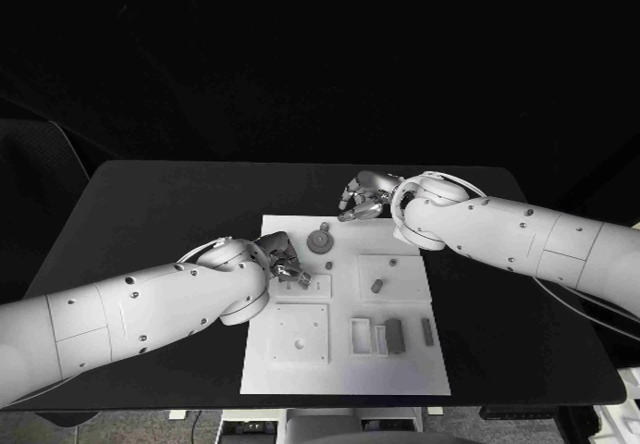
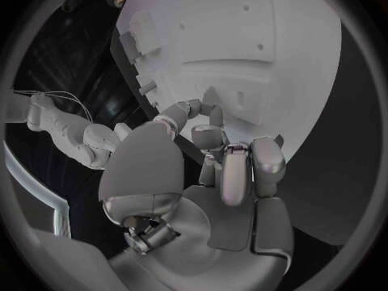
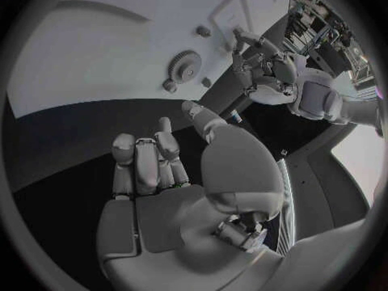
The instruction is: Assemble the parts on the task board
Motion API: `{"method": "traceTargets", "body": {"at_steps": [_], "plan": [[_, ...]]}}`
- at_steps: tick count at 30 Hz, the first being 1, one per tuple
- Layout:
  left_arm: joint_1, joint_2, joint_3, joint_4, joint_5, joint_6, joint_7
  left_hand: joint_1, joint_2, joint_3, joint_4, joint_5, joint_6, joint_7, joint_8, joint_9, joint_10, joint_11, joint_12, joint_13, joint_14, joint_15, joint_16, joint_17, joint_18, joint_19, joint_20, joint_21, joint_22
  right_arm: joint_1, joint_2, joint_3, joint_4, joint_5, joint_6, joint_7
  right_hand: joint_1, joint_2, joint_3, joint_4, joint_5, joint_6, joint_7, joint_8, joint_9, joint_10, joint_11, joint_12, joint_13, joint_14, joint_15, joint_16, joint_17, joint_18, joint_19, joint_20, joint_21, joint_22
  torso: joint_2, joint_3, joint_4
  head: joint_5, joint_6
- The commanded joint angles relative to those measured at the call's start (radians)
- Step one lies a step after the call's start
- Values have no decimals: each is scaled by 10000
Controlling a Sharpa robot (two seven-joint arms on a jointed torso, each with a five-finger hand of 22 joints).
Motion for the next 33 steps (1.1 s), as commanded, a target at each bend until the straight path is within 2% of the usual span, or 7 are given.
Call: {"method": "traceTargets", "body": {"at_steps": [1, 14, 33], "plan": [[-6, 25, 3, -6, -50, 338, 0, 341, 305, 722, -677, 509, 2257, -119, 525, 609, 611, -45, 64, 6, 798, -48, 51, 16, 847, 59, 8, 1391, 12, -4, 0, 3, 13, -54, 132, 14, -81, 11, 23, 39, 35, 79, 137, 13, -15, 37, -12, 28, -12, -31, -63, 22, -14, 207, -35, 4, 43, -9, 0, 1, 3, 1, -19], [-44, 130, 4, -138, -42, 348, 0, 191, 284, 630, -623, 393, 2279, -115, 530, 626, 622, -40, 74, 4, 821, -42, 72, 26, 847, 95, 13, 1394, 30, -4, -11, 3, 18, -54, 127, 12, -84, 10, 27, 38, 37, 80, 137, 13, -16, 37, -13, 29, -13, -41, -63, 20, -24, 208, -35, 3, 44, -10, 1, 1, -3, -11, -10], [-52, 177, 4, -173, -128, 214, 38, -115, 304, 402, -560, -55, 2475, -189, 623, 708, 757, -65, 183, 36, 927, -38, 166, 61, 847, 200, 17, 1400, 79, -4, 7, 3, 6, -54, 124, 18, -88, 10, 33, 38, 38, 80, 137, 13, -17, 37, -13, 29, -15, -46, -64, 19, -31, 209, -35, 2, 45, -12, -2, 0, 2, 8, -11]]}}
